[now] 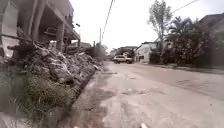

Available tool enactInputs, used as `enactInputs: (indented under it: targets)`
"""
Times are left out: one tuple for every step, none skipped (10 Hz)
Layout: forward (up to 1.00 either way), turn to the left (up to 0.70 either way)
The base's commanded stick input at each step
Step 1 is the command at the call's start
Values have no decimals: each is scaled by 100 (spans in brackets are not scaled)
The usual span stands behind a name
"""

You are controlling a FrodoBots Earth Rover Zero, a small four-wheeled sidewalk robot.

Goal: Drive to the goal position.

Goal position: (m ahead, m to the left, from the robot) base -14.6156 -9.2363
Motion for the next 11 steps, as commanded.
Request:
enactInputs:
  targets:
    - [4,0]
    - [4,0]
    - [4,0]
    - [4,0]
    - [4,0]
    - [4,0]
    - [4,0]
    - [4,0]
    - [4,0]
    - [4,0]
    - [5,0]
